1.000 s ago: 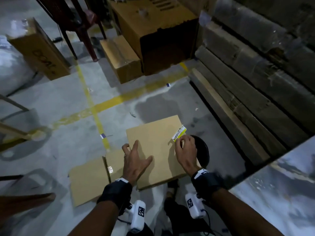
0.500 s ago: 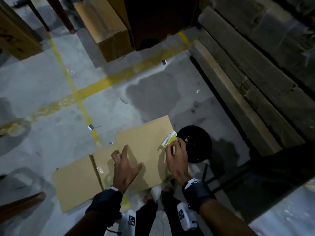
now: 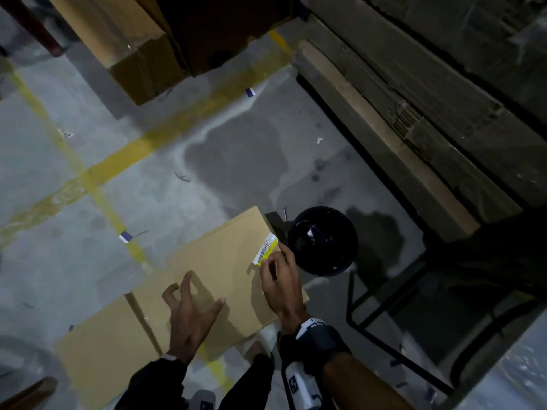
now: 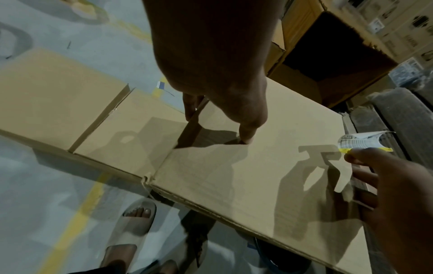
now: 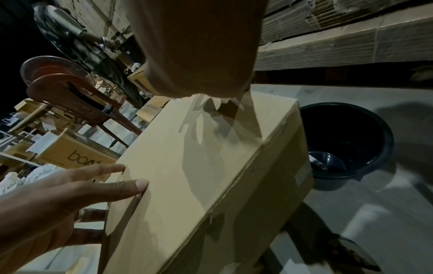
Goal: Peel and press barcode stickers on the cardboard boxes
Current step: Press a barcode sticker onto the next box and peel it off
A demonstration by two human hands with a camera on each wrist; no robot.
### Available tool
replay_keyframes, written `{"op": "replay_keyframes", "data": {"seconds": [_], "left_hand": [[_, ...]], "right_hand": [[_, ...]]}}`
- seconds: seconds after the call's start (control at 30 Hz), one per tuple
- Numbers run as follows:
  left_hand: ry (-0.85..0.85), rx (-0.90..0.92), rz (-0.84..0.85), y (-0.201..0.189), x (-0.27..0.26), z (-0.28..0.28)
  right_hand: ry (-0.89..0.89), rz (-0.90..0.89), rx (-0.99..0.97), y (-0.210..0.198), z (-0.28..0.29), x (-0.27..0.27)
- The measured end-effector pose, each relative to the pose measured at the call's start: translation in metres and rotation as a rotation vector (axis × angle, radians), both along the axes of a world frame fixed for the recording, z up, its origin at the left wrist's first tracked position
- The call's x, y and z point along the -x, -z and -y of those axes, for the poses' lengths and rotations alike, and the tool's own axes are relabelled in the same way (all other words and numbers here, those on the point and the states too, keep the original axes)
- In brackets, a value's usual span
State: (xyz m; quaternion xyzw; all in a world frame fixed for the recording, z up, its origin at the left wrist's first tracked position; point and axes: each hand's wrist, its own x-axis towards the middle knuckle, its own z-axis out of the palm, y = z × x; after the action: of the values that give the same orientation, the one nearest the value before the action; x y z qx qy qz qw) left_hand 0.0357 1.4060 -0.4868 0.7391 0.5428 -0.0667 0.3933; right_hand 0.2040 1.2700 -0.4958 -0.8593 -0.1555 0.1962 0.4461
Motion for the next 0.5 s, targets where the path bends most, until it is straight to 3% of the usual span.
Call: {"op": "replay_keyframes", "data": {"seconds": [0.5], "left_hand": [[-0.004,-0.04,0.016,0.004,-0.025,-0.019]], "right_hand": [[-0.018,0.081,-0.051,0.023,-0.026,-0.037]]}}
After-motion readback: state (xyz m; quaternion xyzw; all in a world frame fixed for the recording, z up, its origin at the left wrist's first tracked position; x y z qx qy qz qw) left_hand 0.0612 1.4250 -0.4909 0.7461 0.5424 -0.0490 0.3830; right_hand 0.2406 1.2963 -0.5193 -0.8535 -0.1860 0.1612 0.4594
